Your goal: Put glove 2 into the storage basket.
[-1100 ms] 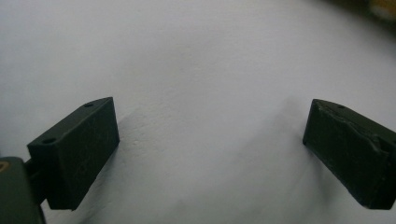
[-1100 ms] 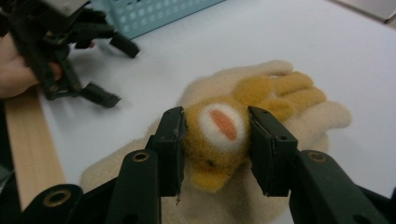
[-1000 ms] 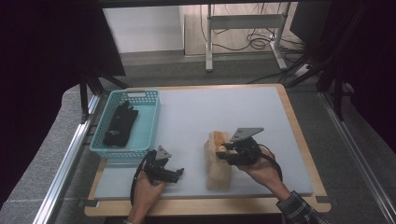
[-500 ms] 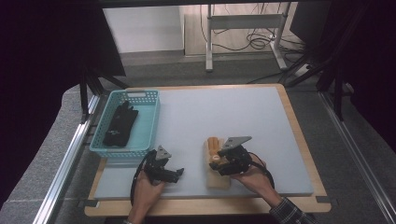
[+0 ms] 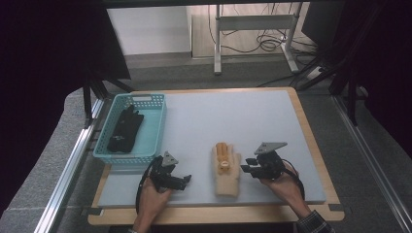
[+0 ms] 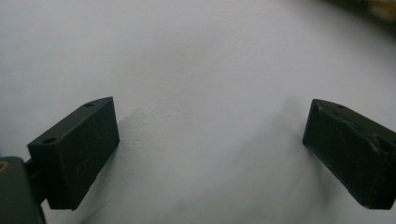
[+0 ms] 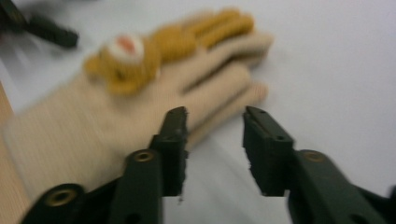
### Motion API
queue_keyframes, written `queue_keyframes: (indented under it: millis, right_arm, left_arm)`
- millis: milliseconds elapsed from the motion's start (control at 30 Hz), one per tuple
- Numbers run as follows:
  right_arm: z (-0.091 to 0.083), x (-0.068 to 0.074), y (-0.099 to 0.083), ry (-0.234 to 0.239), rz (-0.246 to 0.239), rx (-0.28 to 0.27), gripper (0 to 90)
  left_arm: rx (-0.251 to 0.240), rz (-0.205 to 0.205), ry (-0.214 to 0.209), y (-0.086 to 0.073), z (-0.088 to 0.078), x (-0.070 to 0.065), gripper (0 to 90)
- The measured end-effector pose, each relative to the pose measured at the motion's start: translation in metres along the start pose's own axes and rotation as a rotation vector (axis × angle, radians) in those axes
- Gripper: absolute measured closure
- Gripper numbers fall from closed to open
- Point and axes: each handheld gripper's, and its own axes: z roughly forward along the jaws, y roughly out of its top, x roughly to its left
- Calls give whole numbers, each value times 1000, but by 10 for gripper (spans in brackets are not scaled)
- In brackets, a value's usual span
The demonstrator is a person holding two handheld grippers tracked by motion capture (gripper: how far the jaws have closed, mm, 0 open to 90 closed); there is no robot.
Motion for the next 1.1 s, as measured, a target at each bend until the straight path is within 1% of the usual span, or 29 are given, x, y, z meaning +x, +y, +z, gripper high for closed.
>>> queue_keyframes:
  millis: [33,67,100,200,233,267,333,367,400,433,500,533,600,667,700,733,767,800,833,867,900,1000,1100]
  right_arm:
    - [1,1,-3,2,-7,7,708]
    - [2,2,-6,15,-12,14,739]
    - [2,2,-6,15,-12,14,739]
    - [6,9,-14,40,-37,23,804]
    - [8,11,-15,48,-38,27,819]
    - [13,17,-19,65,-55,40,836]
    - [15,20,-20,68,-61,48,841]
    - [16,22,-21,70,-68,46,846]
    - [17,25,-21,82,-71,38,848]
    - [17,25,-21,82,-71,38,848]
    - [20,30,-20,87,-84,36,848]
    - [21,32,-19,90,-86,35,847]
    - [25,34,-17,101,-87,27,845]
    - [29,38,-15,113,-84,21,841]
    - [29,38,-15,113,-84,21,841]
    - [34,43,-11,118,-93,15,830]
    - [34,43,-11,118,-93,15,830]
    - [40,48,-7,118,-105,13,824]
    - [40,48,-7,118,-105,13,824]
    - [46,53,-2,122,-113,10,823]
    - [46,53,-2,122,-113,10,823]
    - [55,58,6,129,-118,5,823]
    - [64,62,13,131,-122,1,823]
  left_arm:
    - [0,0,0,0,0,0,39]
    - [-1,0,0,0,0,0,39]
    - [-1,0,0,0,0,0,39]
    - [-7,-7,-1,0,0,0,39]
    - [-7,-8,-1,0,0,0,39]
    - [-8,-8,0,0,0,0,41]
    - [-8,-9,0,0,0,0,42]
    - [-8,-12,-1,0,0,0,44]
    - [-10,-16,-1,0,0,0,51]
    - [-12,-17,2,0,-1,0,51]
    - [-12,-27,5,-1,-2,0,49]
    - [-11,-25,6,-2,-2,0,49]
    - [-7,-25,28,-6,-7,1,45]
    - [-7,-31,31,-8,-8,3,42]
    - [-6,-38,33,-9,-9,4,42]
    - [-6,-46,45,-13,-12,7,40]
    - [-6,-46,45,-13,-12,7,37]
    - [-5,-50,50,-16,-15,10,36]
    - [-5,-50,50,-16,-15,10,33]
    - [-6,-48,57,-17,-16,11,30]
    - [-7,-46,62,-17,-17,12,30]
    - [-6,-39,75,-19,-19,14,21]
    - [-14,-41,82,-21,-20,16,23]
